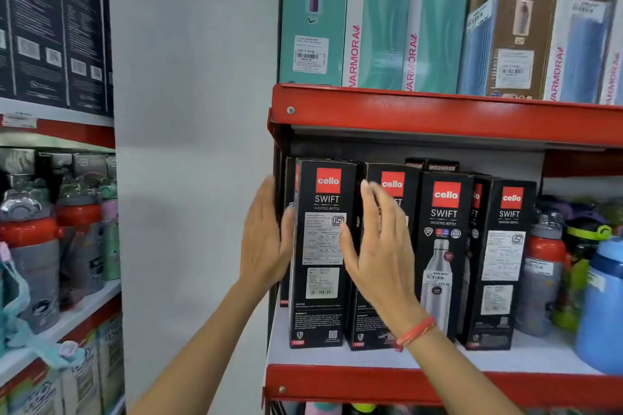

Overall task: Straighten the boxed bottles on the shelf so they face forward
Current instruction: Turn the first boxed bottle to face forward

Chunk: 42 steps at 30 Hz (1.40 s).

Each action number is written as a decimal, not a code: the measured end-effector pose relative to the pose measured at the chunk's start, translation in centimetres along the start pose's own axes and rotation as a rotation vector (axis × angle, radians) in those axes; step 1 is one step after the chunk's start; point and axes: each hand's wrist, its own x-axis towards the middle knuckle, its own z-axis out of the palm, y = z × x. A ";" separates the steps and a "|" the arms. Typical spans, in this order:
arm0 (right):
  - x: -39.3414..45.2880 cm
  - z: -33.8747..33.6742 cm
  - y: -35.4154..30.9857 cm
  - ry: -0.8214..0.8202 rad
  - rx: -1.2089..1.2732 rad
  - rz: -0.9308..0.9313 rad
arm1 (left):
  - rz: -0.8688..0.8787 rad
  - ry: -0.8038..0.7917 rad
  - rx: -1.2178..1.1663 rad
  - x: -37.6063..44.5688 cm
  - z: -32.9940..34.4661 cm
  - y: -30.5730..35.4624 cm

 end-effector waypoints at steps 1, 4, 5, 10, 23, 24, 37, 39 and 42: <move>-0.7 0.3 -0.4 -0.028 0.039 0.042 | -0.144 -0.009 -0.093 -0.2 0.3 -0.3; -3.3 1.7 -1.6 -0.151 0.100 0.163 | -0.494 -0.213 -0.303 -0.7 1.8 -1.6; -4.1 2.3 -2.1 -0.206 0.109 0.209 | -0.574 -0.288 -0.332 -0.9 2.3 -2.1; -6.6 4.8 -4.8 -0.387 0.067 0.395 | -0.788 -0.476 -0.482 -1.8 3.1 -3.1; -3.7 1.2 -5.9 -0.351 0.162 0.325 | -0.614 -0.391 -0.544 -1.1 -1.7 0.2; -3.6 0.8 -5.6 -0.363 0.208 0.313 | -0.608 -0.392 -0.534 -1.3 -2.1 0.6; -0.6 -1.2 0.3 -0.829 0.882 0.332 | -0.374 -0.333 -0.321 -4.6 -5.8 2.1; -0.1 -0.5 0.3 -0.831 0.916 0.315 | -0.354 -0.290 -0.254 -4.7 -5.0 2.6; 0.6 0.5 0.3 -0.841 0.878 0.300 | -0.338 -0.258 -0.170 -4.5 -3.7 2.7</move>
